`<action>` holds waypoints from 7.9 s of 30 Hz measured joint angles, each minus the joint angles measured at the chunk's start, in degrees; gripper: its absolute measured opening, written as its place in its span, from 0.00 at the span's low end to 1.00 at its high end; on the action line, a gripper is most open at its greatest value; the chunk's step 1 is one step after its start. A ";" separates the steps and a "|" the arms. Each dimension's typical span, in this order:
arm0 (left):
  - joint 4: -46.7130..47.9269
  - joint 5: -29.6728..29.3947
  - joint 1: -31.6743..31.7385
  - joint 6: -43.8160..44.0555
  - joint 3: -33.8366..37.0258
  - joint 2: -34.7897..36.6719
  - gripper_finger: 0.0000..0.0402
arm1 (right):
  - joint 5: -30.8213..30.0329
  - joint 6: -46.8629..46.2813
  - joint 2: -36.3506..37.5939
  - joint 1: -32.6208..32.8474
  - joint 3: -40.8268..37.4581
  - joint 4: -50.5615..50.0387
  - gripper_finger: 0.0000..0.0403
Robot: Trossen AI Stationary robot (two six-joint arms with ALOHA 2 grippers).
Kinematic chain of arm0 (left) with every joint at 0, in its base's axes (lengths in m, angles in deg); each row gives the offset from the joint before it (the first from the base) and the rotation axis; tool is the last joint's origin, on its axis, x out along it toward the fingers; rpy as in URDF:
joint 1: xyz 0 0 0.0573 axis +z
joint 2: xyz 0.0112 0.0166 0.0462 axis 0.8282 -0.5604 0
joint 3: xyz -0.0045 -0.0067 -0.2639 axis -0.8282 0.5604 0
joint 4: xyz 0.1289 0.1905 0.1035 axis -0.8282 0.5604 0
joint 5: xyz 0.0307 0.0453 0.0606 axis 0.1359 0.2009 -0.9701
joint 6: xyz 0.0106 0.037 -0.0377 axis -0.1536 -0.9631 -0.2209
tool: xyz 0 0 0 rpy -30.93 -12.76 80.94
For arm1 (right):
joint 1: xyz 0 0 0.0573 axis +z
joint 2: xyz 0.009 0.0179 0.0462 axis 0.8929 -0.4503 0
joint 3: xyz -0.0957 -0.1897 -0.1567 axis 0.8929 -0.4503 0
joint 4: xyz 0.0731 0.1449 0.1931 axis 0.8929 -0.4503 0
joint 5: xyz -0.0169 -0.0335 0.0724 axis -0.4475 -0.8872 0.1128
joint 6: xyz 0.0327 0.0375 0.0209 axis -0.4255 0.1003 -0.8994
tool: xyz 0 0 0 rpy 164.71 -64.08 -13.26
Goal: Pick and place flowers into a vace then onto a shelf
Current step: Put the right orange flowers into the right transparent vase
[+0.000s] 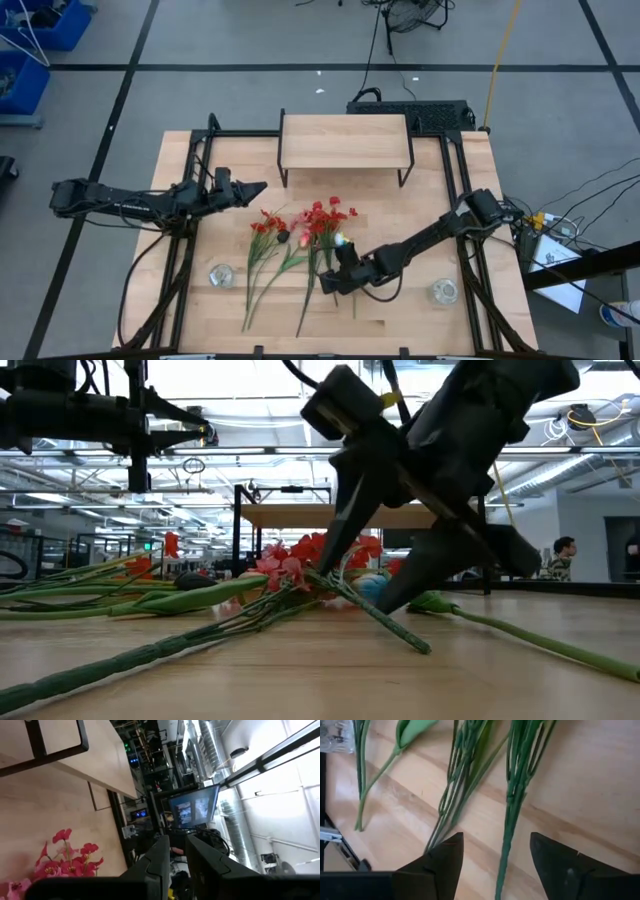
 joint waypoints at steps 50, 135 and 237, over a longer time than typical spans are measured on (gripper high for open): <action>-0.06 11.91 8.66 2.61 -0.02 -1.90 0.17 | -32.37 4.93 22.29 7.63 -0.02 -25.90 0.02; 3.82 31.39 -7.87 -10.87 -82.93 -81.61 0.26 | -46.87 -35.50 24.37 47.41 2.93 -82.35 0.02; 15.09 15.80 -9.68 -44.65 -95.75 -82.28 0.02 | -69.59 -21.87 76.13 46.39 -41.98 -52.24 0.14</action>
